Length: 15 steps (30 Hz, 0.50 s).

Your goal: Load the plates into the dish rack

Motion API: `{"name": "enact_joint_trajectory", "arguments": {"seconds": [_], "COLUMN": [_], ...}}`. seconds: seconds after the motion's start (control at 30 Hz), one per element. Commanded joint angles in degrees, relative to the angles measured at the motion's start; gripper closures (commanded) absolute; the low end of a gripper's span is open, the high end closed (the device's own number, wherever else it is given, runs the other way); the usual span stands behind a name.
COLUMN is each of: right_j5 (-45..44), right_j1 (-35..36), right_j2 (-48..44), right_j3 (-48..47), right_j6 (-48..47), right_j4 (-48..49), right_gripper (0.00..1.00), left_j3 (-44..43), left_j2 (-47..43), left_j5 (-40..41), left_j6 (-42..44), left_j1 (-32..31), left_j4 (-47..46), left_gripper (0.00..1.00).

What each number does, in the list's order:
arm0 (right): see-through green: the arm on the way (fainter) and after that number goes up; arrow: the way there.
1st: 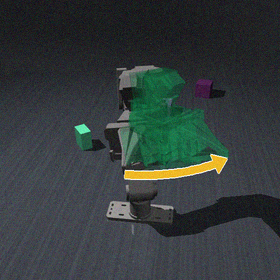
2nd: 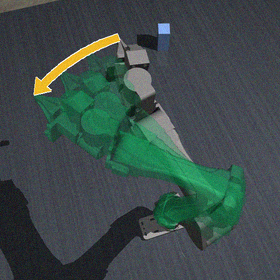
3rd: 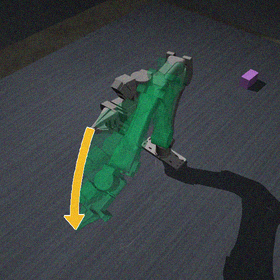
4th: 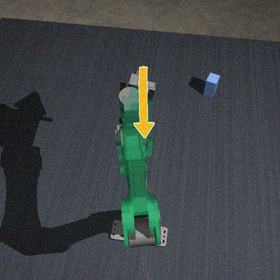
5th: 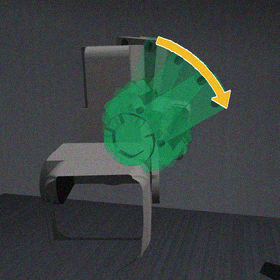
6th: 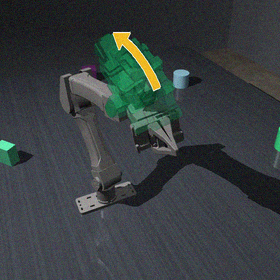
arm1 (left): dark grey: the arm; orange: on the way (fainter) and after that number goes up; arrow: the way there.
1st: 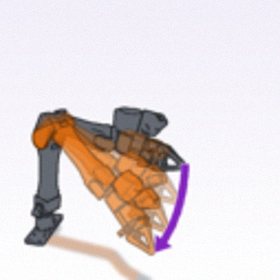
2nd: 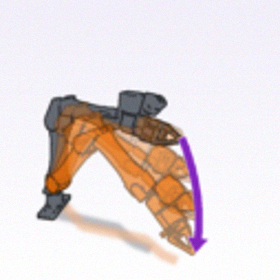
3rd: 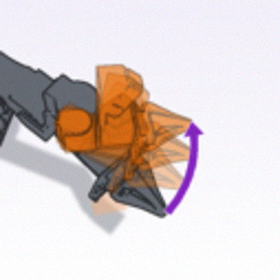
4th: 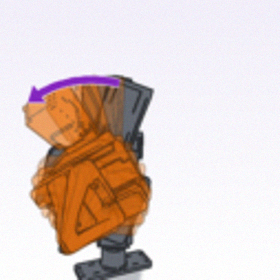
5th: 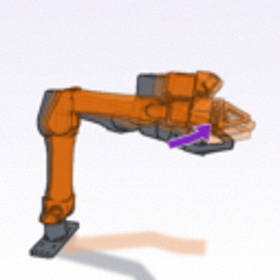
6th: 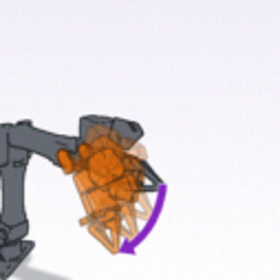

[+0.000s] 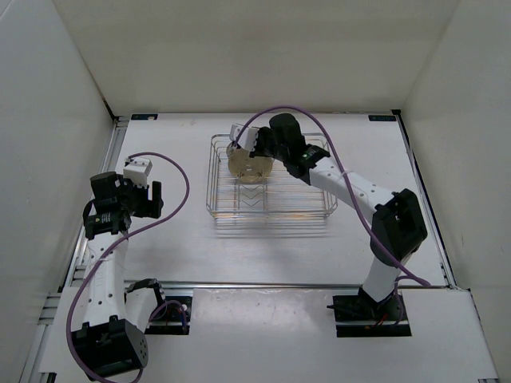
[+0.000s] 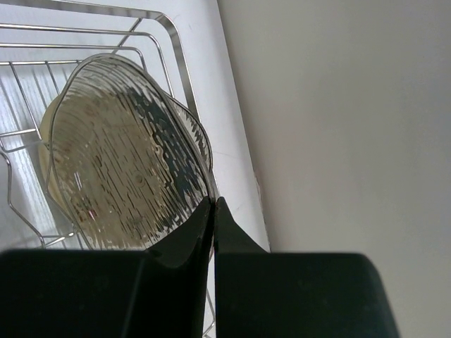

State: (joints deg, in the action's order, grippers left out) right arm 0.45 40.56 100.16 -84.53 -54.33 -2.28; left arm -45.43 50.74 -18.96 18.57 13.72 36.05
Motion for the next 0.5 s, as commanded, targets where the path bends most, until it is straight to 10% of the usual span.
{"name": "enact_joint_trajectory", "arguments": {"seconds": [0.0, 0.47], "right_j5": [0.3, -0.2], "right_j1": [-0.2, -0.2], "right_j2": [0.4, 2.0], "right_j3": [-0.2, -1.2], "right_j6": [1.0, 1.0], "right_j4": [4.2, 4.2], "right_gripper": [1.0, 1.0], "left_j3": [0.1, 0.1], "left_j2": [-1.3, -1.8], "left_j5": [-1.3, -0.8], "left_j6": [0.0, 0.5], "left_j1": [0.3, 0.3], "left_j4": [0.6, 1.1], "left_gripper": [0.13, 0.13]}}
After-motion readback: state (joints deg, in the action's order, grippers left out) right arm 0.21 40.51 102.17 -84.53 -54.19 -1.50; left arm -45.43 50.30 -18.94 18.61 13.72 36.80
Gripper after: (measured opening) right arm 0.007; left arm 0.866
